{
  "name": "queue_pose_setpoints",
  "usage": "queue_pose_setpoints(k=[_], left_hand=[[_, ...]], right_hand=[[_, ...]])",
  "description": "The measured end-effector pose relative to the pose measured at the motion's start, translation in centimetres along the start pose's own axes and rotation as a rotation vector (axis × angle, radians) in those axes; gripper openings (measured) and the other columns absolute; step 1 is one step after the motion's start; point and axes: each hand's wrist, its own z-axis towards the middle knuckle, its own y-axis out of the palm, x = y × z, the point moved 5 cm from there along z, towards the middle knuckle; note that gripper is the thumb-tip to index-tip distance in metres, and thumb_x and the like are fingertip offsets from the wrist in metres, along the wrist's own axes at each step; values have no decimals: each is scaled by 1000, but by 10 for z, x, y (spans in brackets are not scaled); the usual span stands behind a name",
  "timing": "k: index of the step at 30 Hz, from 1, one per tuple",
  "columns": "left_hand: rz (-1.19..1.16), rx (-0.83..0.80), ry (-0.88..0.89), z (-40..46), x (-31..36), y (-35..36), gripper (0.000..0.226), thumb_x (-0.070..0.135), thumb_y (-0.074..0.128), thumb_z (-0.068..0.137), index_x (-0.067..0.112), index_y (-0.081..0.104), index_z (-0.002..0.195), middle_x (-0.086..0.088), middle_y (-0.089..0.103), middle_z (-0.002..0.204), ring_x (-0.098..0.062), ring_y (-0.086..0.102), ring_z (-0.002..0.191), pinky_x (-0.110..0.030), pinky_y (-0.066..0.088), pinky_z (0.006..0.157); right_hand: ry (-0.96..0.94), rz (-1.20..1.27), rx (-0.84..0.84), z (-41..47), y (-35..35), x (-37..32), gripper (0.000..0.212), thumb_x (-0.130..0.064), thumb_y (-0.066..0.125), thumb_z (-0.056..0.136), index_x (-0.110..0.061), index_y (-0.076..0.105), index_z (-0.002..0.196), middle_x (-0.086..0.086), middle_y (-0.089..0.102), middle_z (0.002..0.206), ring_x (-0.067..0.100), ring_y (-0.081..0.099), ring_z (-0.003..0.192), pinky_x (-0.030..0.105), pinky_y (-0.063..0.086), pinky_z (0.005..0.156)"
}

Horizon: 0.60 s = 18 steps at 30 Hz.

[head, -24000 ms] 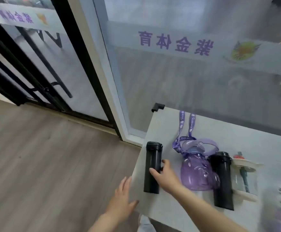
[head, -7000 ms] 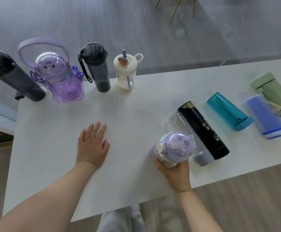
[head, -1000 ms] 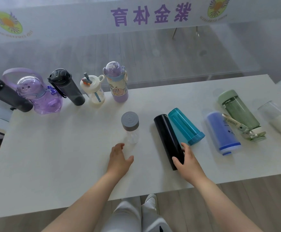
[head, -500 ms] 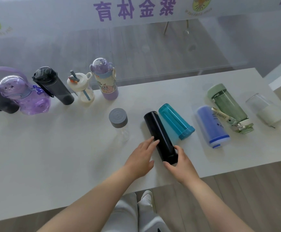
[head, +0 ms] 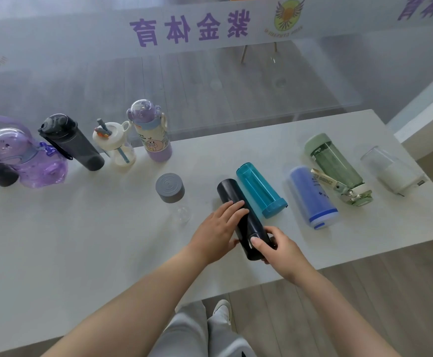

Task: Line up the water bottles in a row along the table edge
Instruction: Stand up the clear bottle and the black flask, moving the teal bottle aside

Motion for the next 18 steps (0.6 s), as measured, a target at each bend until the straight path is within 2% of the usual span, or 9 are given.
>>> queue_pose_setpoints(k=[3,6,8,12,15,18], left_hand=[[1,103,31,3,3,-8,77,34,74,79,20,34,143,-2,36,149,-23,30,137,-39,36,110],[-68,166,7,5,1,-14,75,33,76,77,20,38,141,-3,41,144,-24,36,131,-38,41,106],[-184,209,-43,4,-4,-20,74,32,78,76,21,41,140,-1,43,142,-21,39,128,-35,42,104],[-453,250,-172,5,-13,-31,71,28,79,76,22,44,137,3,45,137,-14,45,121,-21,37,103],[-569,227,-255,9,-18,-39,68,27,80,75,23,46,135,5,49,128,-11,53,110,-28,45,99],[-664,174,-314,13,-23,-38,64,38,75,76,37,44,132,11,51,122,-8,55,109,-35,49,96]], right_hand=[[-23,25,4,-3,-4,-9,50,-55,55,90,-24,50,128,-1,65,110,16,65,96,28,59,78],[-74,12,29,-5,-12,-23,52,-60,51,90,-23,53,126,-2,66,106,14,66,91,19,55,66],[-111,41,52,-6,-19,-34,55,-61,49,89,-22,53,127,0,66,108,13,66,91,17,53,64],[-293,-39,91,-7,-27,-57,50,-56,59,87,-31,49,129,-11,59,118,4,59,105,18,53,80],[-433,-76,105,-7,-24,-75,69,-47,71,82,-35,36,140,-20,44,134,1,48,121,16,49,92],[-494,-45,149,-1,-23,-96,69,-36,73,84,-32,35,141,-16,46,139,5,48,124,23,50,99]])
